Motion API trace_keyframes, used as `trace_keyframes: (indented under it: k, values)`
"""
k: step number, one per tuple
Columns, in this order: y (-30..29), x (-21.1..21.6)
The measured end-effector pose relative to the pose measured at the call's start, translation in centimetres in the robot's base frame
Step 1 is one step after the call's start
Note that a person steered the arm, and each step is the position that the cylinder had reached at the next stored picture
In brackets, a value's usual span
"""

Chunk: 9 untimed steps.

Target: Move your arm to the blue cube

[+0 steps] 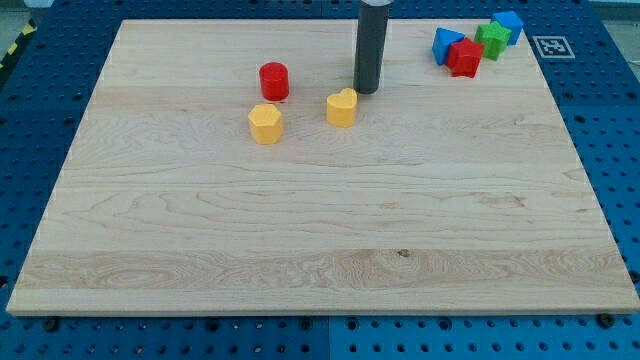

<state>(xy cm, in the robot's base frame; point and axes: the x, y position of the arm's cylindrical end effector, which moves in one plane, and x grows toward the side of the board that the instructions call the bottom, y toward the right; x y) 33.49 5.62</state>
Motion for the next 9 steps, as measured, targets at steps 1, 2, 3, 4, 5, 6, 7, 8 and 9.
trace_keyframes:
  k: [1,2,3,4,5,6,7,8,9]
  values:
    - [4.7,0.3]
    - [11.4,1.3]
    - [17.8,2.4]
    - [19.2,1.4]
    - [21.8,-2.5]
    - [24.8,-4.0]
    - [28.1,-7.9]
    - [28.5,-14.3]
    - [28.3,-14.3]
